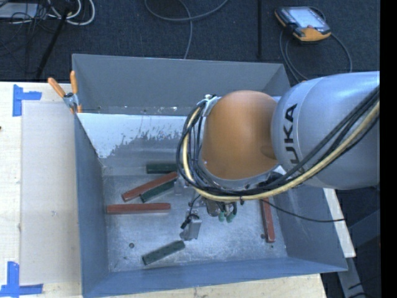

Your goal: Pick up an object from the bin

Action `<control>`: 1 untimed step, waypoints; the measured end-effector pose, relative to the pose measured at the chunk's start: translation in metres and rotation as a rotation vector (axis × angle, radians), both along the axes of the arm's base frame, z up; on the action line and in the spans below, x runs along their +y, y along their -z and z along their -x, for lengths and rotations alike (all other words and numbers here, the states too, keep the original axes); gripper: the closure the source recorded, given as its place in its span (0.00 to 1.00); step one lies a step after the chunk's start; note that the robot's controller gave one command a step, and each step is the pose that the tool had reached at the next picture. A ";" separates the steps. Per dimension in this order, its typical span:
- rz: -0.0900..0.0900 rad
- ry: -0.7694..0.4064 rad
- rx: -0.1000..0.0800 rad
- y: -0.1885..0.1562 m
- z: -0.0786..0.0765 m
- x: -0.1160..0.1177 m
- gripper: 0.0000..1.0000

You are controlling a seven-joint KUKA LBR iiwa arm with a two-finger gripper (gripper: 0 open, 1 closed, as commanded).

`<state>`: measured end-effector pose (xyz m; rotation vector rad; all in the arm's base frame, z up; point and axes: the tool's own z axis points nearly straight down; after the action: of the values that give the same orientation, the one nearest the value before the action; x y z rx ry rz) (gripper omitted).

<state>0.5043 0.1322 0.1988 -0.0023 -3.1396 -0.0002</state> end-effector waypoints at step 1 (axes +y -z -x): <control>0.000 -0.119 -0.003 0.052 0.012 0.015 0.00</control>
Offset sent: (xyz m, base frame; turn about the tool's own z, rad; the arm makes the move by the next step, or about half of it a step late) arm -0.0300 0.0307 -0.0614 -0.3814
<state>0.4923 0.1468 0.1473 0.1849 -3.1367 0.0004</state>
